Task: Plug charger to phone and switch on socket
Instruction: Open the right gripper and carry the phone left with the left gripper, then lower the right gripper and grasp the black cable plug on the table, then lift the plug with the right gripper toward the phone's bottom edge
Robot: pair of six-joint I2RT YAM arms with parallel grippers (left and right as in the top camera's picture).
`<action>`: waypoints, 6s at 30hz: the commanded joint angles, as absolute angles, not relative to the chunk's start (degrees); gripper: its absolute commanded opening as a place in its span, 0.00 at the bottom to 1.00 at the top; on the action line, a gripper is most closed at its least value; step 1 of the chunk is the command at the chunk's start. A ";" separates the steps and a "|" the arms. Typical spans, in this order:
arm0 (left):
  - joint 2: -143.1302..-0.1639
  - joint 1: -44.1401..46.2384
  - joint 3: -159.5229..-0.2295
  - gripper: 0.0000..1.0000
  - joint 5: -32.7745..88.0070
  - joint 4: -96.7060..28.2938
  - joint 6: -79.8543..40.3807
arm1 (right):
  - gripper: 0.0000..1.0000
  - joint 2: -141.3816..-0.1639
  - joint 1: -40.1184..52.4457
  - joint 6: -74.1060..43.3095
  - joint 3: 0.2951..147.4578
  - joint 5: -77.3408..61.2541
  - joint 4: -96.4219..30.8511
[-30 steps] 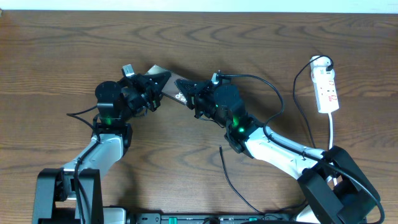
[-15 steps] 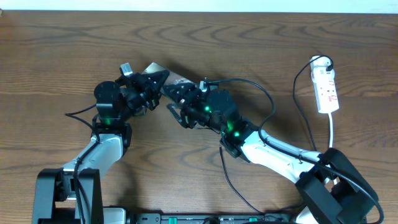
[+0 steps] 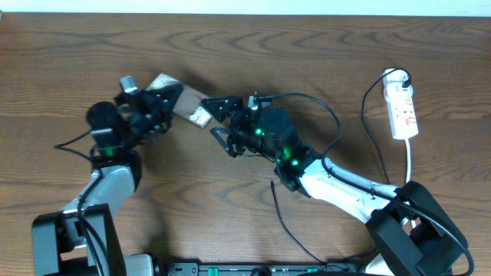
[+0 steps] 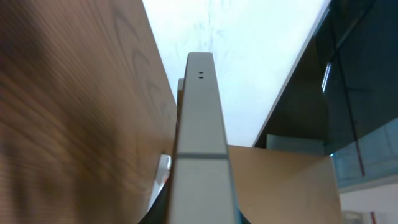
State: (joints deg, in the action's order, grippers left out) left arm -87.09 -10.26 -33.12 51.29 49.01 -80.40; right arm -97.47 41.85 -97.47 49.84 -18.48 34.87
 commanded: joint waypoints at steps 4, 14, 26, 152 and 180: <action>-86.46 -19.57 -33.93 0.07 72.03 49.87 -66.13 | 0.99 -97.25 41.06 -84.31 50.35 -18.98 34.87; -86.46 -24.97 -33.98 0.08 90.13 56.51 -56.03 | 0.99 -97.25 40.05 -66.67 50.72 -26.72 30.65; -86.46 -24.95 -33.98 0.08 90.13 62.74 -53.56 | 0.99 -97.25 33.39 -48.42 67.31 -36.32 -16.16; -86.46 -24.95 -33.98 0.07 90.13 60.51 -53.63 | 0.09 -114.78 33.69 40.66 77.97 -84.60 -40.99; -86.46 -24.95 -33.98 0.07 90.11 60.51 -53.60 | 0.01 -118.19 35.27 34.74 77.87 -89.38 -37.89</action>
State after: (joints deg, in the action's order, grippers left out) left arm -87.09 -24.71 -33.12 88.86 60.16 -54.13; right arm -118.06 35.07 36.16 77.43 -87.50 -37.89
